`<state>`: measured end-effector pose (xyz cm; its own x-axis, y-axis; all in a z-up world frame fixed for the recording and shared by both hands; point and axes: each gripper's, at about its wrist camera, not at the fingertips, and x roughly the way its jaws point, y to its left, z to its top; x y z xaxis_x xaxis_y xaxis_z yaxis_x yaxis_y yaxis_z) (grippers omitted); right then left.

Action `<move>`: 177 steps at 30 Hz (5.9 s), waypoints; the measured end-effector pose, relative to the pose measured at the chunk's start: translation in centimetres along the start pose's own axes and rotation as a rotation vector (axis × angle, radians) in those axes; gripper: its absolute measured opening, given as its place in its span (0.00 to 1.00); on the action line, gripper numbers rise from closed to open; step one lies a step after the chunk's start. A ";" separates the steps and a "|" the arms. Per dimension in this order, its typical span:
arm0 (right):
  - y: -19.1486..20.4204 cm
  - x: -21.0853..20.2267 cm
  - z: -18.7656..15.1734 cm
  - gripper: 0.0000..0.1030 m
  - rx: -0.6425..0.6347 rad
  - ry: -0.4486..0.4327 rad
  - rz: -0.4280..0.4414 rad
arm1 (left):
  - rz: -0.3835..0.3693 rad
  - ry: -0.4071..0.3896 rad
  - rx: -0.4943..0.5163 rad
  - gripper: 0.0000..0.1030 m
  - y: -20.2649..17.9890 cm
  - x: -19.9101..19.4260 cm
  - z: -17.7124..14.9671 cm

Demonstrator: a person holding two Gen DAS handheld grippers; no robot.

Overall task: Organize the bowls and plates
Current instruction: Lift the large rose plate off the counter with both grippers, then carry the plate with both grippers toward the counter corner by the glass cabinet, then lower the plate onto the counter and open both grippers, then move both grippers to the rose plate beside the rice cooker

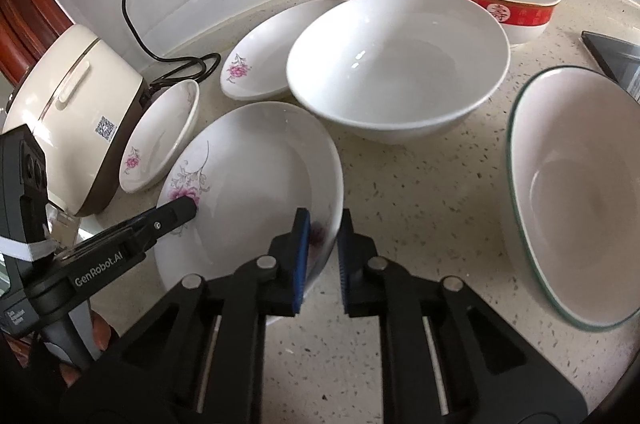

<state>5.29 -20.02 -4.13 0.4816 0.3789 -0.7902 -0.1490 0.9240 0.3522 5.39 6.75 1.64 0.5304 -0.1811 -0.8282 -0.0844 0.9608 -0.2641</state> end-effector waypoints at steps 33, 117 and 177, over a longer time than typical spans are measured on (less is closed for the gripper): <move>0.3 -6.8 -4.9 0.15 0.038 -0.098 -0.018 | -0.056 -0.043 0.103 0.20 -2.8 -5.2 -4.6; 29.4 5.0 -10.8 0.16 -0.629 0.226 0.334 | 0.366 -0.151 -0.514 0.21 26.3 -17.2 -15.2; 10.0 -0.1 0.2 0.96 -0.229 -0.020 -0.131 | 0.186 -0.139 -0.134 1.00 10.4 -4.5 -1.2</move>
<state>3.97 -10.79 -0.43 0.5263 0.2564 -0.8107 -0.2751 0.9535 0.1231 1.08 17.29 2.01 0.6057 0.0355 -0.7949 -0.2969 0.9370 -0.1843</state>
